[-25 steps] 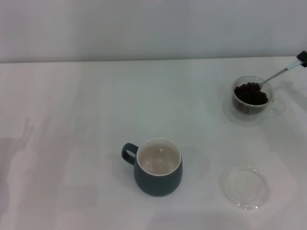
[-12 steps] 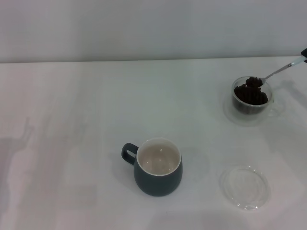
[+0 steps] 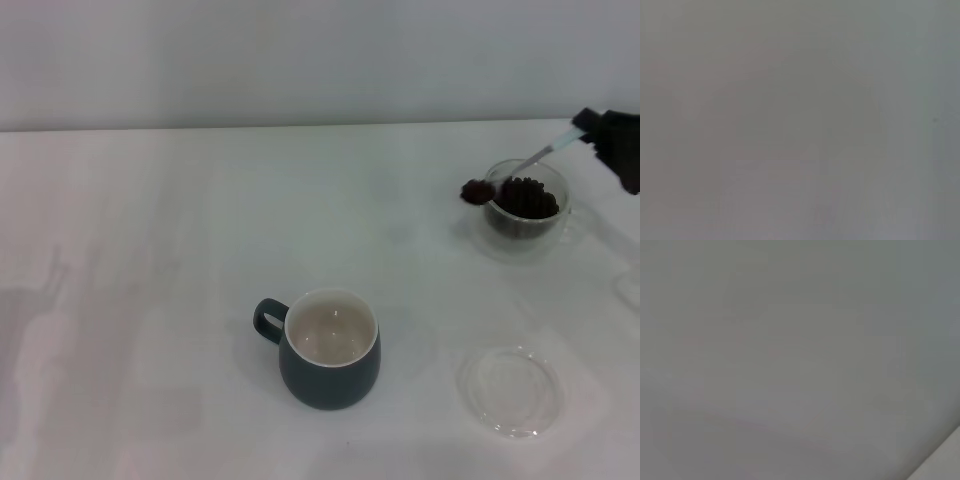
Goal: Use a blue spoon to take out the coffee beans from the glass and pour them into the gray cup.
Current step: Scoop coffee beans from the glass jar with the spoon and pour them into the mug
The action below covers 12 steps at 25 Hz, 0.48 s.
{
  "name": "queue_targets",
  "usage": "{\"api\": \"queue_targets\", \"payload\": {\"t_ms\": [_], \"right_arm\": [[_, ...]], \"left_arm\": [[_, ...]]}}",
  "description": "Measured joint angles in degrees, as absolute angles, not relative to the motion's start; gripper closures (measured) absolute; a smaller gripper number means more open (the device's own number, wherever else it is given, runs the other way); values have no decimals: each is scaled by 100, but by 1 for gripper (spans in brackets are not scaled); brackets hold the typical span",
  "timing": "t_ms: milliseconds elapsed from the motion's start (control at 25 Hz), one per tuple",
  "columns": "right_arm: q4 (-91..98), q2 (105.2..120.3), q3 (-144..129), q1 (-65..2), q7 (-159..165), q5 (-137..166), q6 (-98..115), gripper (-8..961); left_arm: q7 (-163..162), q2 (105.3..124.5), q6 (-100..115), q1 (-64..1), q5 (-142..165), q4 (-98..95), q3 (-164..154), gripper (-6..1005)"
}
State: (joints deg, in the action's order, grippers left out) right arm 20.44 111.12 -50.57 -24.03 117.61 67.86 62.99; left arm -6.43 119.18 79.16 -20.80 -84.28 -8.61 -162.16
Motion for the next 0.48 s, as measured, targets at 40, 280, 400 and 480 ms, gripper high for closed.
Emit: {"api": "queue_targets", "payload": {"t_ms": [40, 280, 400, 480], "right_arm": [[2050, 11144, -5092, -2414, 11743, 6786, 6320, 791], [2069, 11314, -5372, -2467, 11693, 6786, 6532, 790], [2072, 11404, -5465, -2473, 11653, 6789, 6662, 790], [2072, 11456, -5499, -2473, 11605, 6792, 6798, 789]], "left_arm": [[-641, 11918, 7913, -2078, -8428, -861, -16215, 117], [-628, 11918, 7876, -2068, -8429, -861, -16216, 117], [-624, 11918, 7837, -2063, -8422, -861, -16216, 117], [-622, 11918, 7828, -2058, -8414, -861, -16224, 117]]}}
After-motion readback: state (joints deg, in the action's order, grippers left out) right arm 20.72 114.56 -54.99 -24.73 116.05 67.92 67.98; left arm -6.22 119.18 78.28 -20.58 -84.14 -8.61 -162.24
